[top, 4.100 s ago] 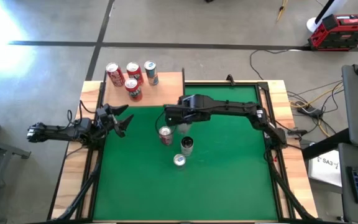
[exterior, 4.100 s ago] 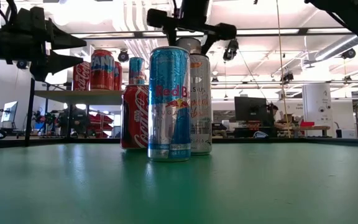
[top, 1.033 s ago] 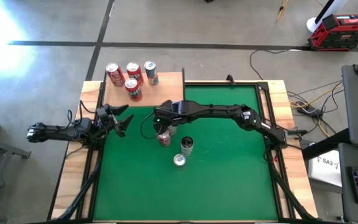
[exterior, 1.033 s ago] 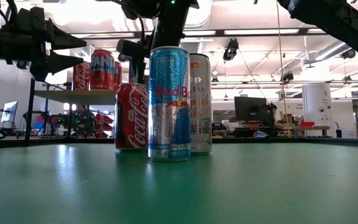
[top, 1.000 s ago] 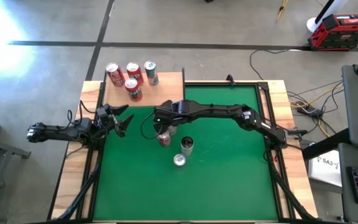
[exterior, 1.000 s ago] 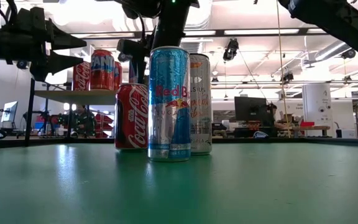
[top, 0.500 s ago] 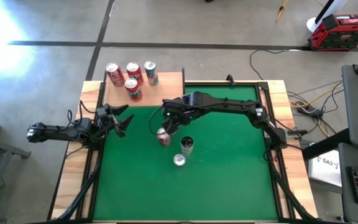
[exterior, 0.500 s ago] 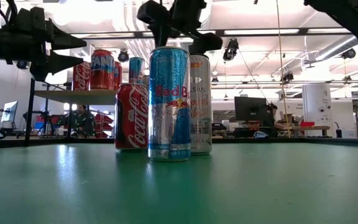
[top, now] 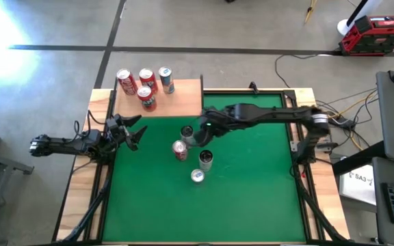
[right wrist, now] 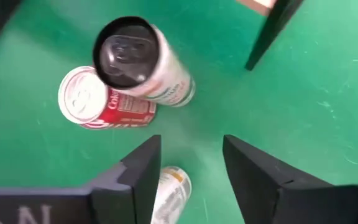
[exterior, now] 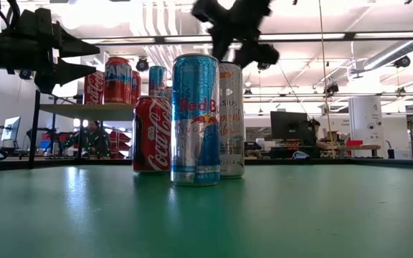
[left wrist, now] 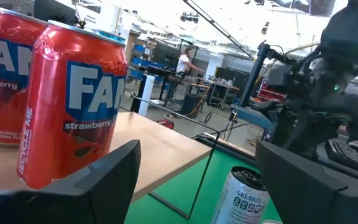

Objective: Place canned beverage on shelf
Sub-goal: Put the top white soda can on the shelf

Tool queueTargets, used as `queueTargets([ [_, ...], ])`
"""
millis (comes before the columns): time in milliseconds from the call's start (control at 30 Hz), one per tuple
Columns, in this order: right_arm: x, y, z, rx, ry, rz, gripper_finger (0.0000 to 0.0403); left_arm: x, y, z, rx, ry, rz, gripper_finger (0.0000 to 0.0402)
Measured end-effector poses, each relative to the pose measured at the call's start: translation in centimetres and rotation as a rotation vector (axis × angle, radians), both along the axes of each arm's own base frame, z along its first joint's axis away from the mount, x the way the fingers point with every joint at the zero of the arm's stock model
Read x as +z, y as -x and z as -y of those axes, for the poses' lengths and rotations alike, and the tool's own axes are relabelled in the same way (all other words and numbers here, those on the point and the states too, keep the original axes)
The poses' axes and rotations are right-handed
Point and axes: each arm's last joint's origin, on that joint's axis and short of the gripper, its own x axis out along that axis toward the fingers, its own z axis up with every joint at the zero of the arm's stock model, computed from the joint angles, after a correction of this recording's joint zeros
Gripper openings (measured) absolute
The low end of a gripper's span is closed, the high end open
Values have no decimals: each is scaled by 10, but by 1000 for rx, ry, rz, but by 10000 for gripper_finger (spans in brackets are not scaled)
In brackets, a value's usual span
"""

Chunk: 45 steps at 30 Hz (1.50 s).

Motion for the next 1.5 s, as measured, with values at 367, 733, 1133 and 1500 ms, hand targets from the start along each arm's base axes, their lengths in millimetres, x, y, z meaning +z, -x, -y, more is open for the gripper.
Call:
queueTargets([
  [367,-41,74,-4,-32,103,344,157,0,0,0,0,0,0,302],
  [733,-85,114,-6,132,371,619,157,0,0,0,0,0,0,302],
  [1133,-94,154,15,432,440,758,157,0,0,0,0,0,0,302],
  [1500,-104,186,32,574,521,787,157,0,0,0,0,0,0,302],
])
